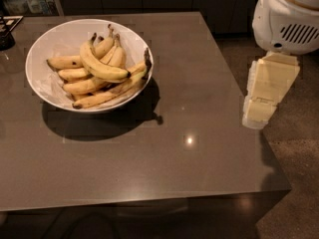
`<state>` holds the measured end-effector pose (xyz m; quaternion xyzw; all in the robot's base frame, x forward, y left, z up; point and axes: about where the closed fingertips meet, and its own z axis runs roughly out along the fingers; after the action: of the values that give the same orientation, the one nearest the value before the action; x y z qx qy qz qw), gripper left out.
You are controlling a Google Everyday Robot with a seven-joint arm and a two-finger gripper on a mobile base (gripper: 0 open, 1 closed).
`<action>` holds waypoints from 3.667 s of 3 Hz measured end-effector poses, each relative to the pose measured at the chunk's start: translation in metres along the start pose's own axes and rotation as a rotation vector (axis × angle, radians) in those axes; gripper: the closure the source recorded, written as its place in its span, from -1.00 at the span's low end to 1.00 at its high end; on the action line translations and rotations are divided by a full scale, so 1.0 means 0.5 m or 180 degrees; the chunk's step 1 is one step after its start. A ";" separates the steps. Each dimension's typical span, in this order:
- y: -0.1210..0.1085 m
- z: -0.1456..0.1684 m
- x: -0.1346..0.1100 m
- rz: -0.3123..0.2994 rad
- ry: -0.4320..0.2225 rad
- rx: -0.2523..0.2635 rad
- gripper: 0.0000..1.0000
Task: Pick banana from white bowl
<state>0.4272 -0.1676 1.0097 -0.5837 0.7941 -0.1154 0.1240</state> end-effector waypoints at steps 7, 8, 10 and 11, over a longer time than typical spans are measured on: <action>0.004 -0.033 -0.357 0.0003 -0.0455 0.0104 -1.00; -0.002 -0.035 -0.425 -0.0006 -0.0426 0.0265 -1.00; 0.004 -0.058 -0.503 -0.0215 -0.0550 0.0438 -1.00; 0.013 -0.055 -0.521 -0.0250 -0.0607 0.0384 -1.00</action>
Offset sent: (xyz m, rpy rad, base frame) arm -0.0053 0.0281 0.0081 -0.0287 -0.0166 0.0456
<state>0.4872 0.0841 1.0497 -0.6142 0.7468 -0.1116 0.2293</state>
